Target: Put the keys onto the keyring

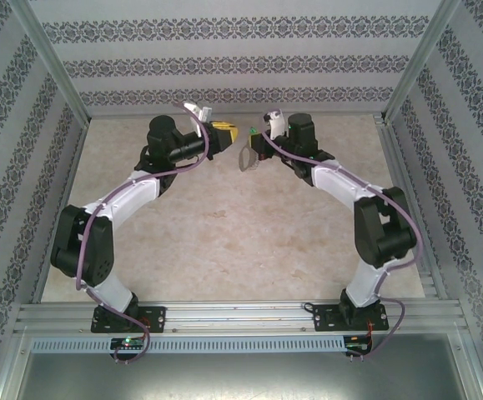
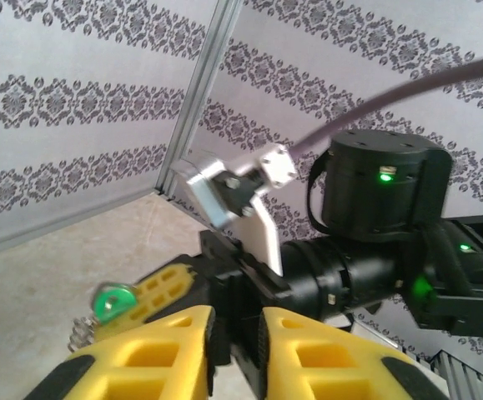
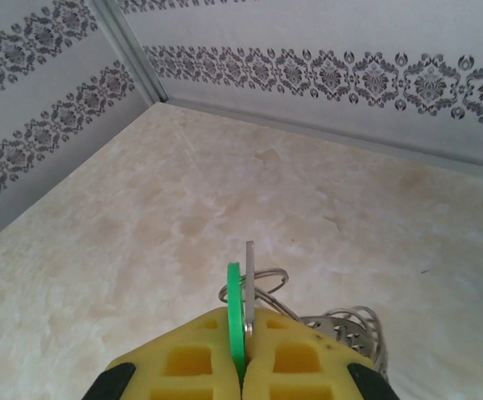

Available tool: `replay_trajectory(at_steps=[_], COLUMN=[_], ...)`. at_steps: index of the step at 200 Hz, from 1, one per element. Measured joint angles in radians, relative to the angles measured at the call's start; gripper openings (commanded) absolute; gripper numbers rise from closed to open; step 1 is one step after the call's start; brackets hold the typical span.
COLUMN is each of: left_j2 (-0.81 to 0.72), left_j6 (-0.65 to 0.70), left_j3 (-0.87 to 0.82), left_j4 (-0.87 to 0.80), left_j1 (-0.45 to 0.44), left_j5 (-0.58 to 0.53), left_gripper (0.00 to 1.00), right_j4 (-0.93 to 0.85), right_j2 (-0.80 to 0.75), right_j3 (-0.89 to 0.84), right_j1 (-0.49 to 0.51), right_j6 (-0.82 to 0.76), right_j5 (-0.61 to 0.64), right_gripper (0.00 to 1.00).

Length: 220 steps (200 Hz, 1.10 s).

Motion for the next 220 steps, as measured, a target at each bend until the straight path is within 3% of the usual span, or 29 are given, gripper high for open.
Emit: replay_trajectory(at_steps=[47, 116, 162, 220], left_j2=[-0.037, -0.040, -0.040, -0.040], left_j6=[0.019, 0.018, 0.001, -0.019], left_j3=[-0.007, -0.014, -0.030, -0.031], left_j4=[-0.040, -0.057, -0.060, -0.079], left_j1=[0.010, 0.012, 0.013, 0.013], left_j5=[-0.016, -0.021, -0.018, 0.001], left_gripper=[0.29, 0.34, 0.42, 0.54], right_j4=[0.039, 0.108, 0.102, 0.087], right_j2=[0.062, 0.018, -0.070, -0.074], right_j3=[-0.012, -0.283, -0.420, -0.525], right_j1=[-0.015, -0.015, 0.008, 0.061], right_j6=[0.052, 0.111, 0.126, 0.165], right_j5=[-0.008, -0.029, -0.030, -0.034], right_gripper=[0.00, 0.00, 0.00, 0.00])
